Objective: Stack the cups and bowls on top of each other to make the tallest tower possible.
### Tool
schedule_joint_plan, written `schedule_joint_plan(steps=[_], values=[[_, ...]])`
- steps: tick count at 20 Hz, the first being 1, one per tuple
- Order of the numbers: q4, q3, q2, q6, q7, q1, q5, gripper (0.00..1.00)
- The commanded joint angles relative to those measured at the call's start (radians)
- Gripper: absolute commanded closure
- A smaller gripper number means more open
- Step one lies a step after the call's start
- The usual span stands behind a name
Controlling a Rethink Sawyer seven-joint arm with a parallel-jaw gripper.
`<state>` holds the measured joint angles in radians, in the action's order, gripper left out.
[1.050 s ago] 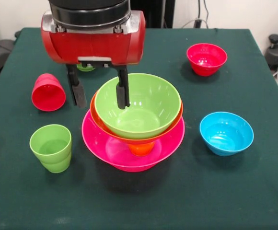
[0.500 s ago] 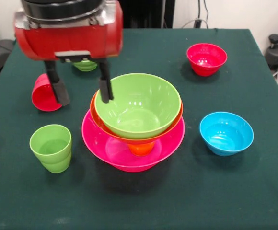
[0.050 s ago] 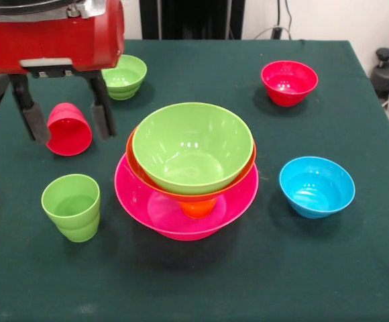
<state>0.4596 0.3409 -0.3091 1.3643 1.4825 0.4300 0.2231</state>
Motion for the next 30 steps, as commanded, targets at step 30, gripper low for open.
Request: schedule_joint_plan(steps=[30], values=[[0.062, 0.061, 0.065, -0.025, -0.459, 0.025, 0.04, 0.0]])
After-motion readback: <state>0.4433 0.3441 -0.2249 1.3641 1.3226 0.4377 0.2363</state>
